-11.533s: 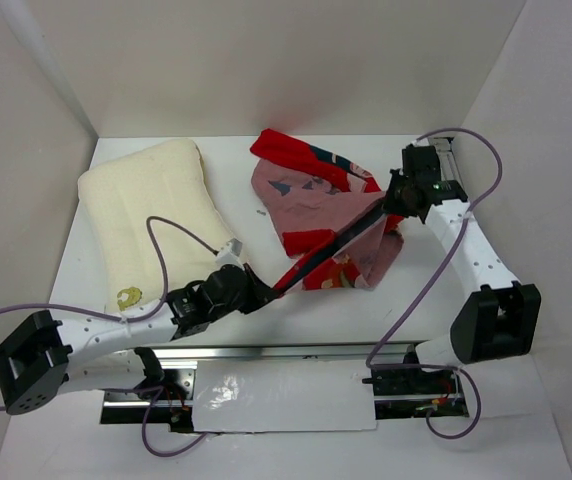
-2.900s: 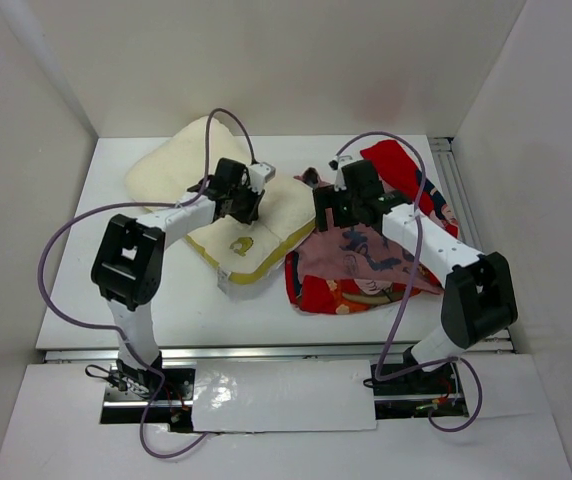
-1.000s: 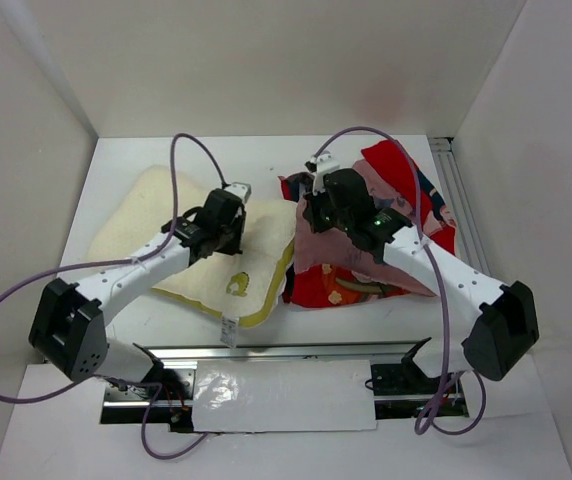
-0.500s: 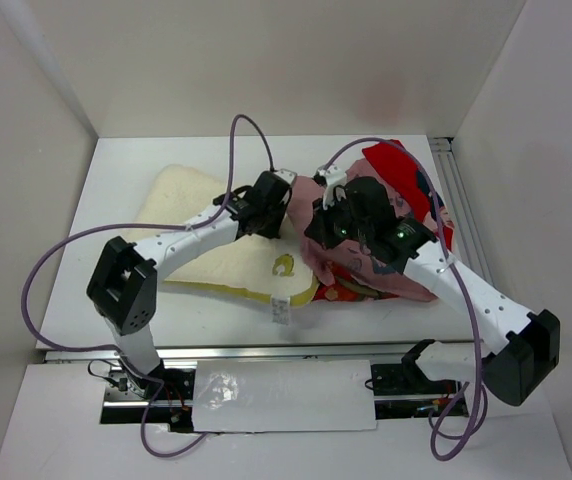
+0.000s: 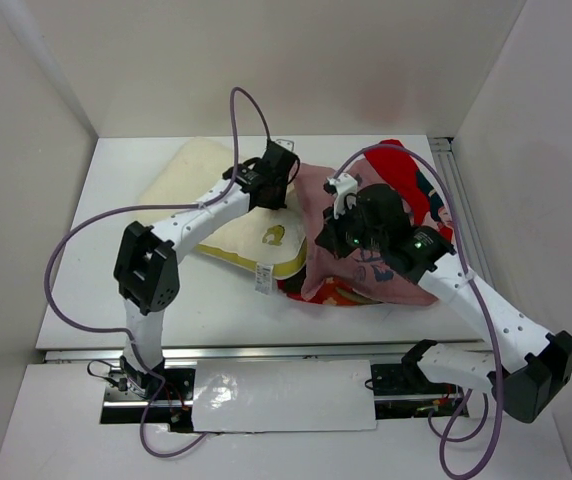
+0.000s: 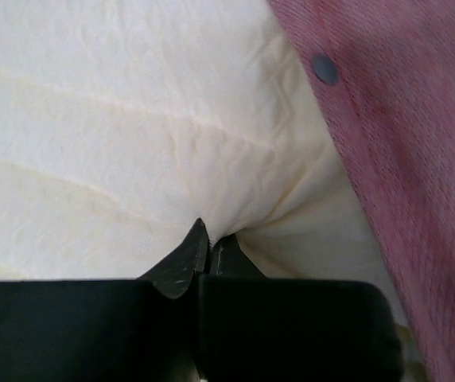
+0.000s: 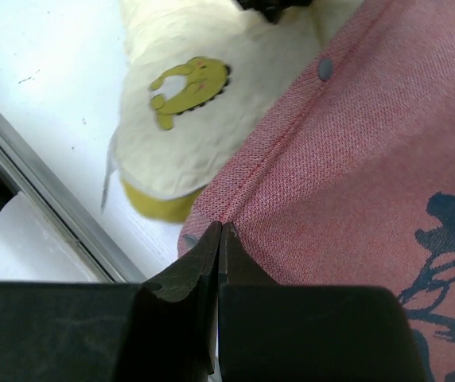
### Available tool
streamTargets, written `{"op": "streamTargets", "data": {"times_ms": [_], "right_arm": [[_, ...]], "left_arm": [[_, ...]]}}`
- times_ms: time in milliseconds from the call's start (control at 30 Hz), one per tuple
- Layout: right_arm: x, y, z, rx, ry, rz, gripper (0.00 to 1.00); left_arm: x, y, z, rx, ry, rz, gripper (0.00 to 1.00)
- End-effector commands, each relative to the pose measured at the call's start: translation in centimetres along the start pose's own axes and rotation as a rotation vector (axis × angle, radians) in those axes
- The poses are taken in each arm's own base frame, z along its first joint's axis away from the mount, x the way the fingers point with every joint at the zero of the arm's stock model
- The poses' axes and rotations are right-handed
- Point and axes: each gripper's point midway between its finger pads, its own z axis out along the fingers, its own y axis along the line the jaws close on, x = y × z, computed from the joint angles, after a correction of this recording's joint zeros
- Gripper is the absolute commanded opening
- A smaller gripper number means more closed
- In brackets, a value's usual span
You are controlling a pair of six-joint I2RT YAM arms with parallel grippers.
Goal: Put the pillow into the pillowcase
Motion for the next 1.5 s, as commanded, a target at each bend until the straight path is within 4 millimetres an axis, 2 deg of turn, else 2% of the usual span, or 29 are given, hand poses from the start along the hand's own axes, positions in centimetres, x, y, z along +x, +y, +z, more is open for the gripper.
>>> {"op": "streamTargets", "data": {"times_ms": [0, 200, 267, 367, 400, 467, 500, 567, 633, 767, 800, 833, 867, 900, 933, 967, 1000, 1033, 1067, 1100, 1133, 1167, 1233, 1267, 1300, 1433, 1467], "right_arm": [[1.3, 1.7, -1.1, -0.086, 0.033, -0.014, 0.0], [1.1, 4.8, 0.1, -0.286, 0.026, -0.012, 0.0], [1.0, 5.2, 0.4, -0.317, 0.039, -0.008, 0.0], [0.6, 5.4, 0.8, -0.337, 0.025, 0.023, 0.0], [0.0, 5.6, 1.0, -0.351, -0.005, 0.021, 0.0], [0.1, 5.4, 1.9, -0.334, -0.016, 0.073, 0.0], [0.0, 5.0, 2.5, -0.315, -0.026, 0.085, 0.0], [-1.1, 4.4, 3.1, -0.282, -0.089, 0.1, 0.0], [-3.1, 3.3, 3.3, -0.229, -0.17, 0.115, 0.0], [-4.1, 2.0, 3.3, -0.175, -0.206, 0.121, 0.0], [-4.1, 1.8, 3.3, -0.165, -0.209, 0.122, 0.0], [-3.9, 1.1, 3.4, -0.14, -0.2, 0.133, 0.0], [-3.0, 0.6, 3.5, -0.125, -0.172, 0.148, 0.0], [-2.2, 0.6, 3.4, -0.122, -0.157, 0.152, 0.0], [-1.9, 0.2, 3.1, -0.112, -0.153, 0.159, 0.0], [-1.3, 0.2, 3.1, -0.11, -0.141, 0.163, 0.0], [0.1, -0.4, 3.4, -0.095, -0.109, 0.18, 0.0], [0.5, -0.4, 3.2, -0.094, -0.109, 0.168, 0.0], [0.7, -0.7, 3.0, -0.086, -0.112, 0.172, 0.0], [1.9, -0.8, 3.3, -0.082, -0.087, 0.18, 0.0], [2.4, -0.8, 3.4, -0.091, -0.076, 0.174, 0.0], [2.4, -0.7, 3.4, -0.091, -0.076, 0.173, 0.0], [3.3, -0.8, 3.9, -0.1, -0.047, 0.169, 0.0], [3.7, -0.7, 4.2, -0.11, -0.03, 0.173, 0.0], [4.1, -0.8, 4.3, -0.109, -0.022, 0.167, 0.0], [5.9, -0.2, 5.7, -0.141, 0.04, 0.148, 0.02], [6.1, -0.3, 5.9, -0.139, 0.055, 0.137, 0.06]], "left_arm": [[-5.4, 0.2, 0.9, -0.07, -0.162, -0.142, 0.0], [-4.0, -1.9, 2.9, -0.079, -0.154, -0.43, 0.0], [-4.5, -3.2, 2.7, -0.038, -0.169, -0.525, 0.0], [-5.3, -3.9, 2.3, -0.005, -0.179, -0.681, 0.0], [-4.8, -4.3, 2.0, -0.006, -0.164, -0.718, 0.0], [-5.2, -4.2, 0.9, 0.008, -0.172, -0.8, 0.0], [-4.1, -4.3, 1.0, 0.007, -0.142, -0.849, 0.0], [-4.0, -5.3, 0.0, 0.045, -0.143, -0.88, 0.0], [-3.3, -5.5, -1.1, 0.058, -0.128, -0.919, 0.0], [-3.0, -6.3, -2.3, 0.117, -0.123, -0.888, 0.0], [-3.1, -7.0, -2.9, 0.169, -0.11, -0.844, 0.2], [-3.2, -7.3, -3.2, 0.195, -0.116, -0.71, 0.38], [-3.0, -7.2, -3.3, 0.195, -0.108, -0.663, 0.54], [-1.1, -6.3, -3.5, 0.145, -0.052, -0.612, 0.64], [-0.7, -5.0, -3.5, 0.082, -0.057, -0.568, 0.71], [-0.1, -3.9, -3.9, 0.039, -0.052, -0.535, 0.83], [-0.1, -2.1, -4.5, -0.015, -0.068, -0.513, 0.88], [1.0, -0.2, -4.7, -0.068, -0.04, -0.441, 0.98], [1.5, 0.9, -5.0, -0.097, -0.027, -0.415, 1.0], [2.4, 2.0, -5.1, -0.126, 0.001, -0.397, 1.0], [2.3, 3.3, -5.7, -0.141, 0.001, -0.387, 1.0], [3.4, 4.5, -5.8, -0.173, 0.026, -0.358, 1.0], [4.3, 5.2, -5.7, -0.165, 0.028, -0.299, 1.0], [6.1, 5.8, -5.6, -0.158, 0.056, -0.226, 1.0], [5.8, 5.7, -5.0, -0.125, 0.035, -0.207, 1.0], [8.6, 5.0, -3.1, -0.027, 0.095, -0.142, 1.0], [7.9, 4.6, -2.6, 0.012, 0.069, -0.153, 1.0]]}}
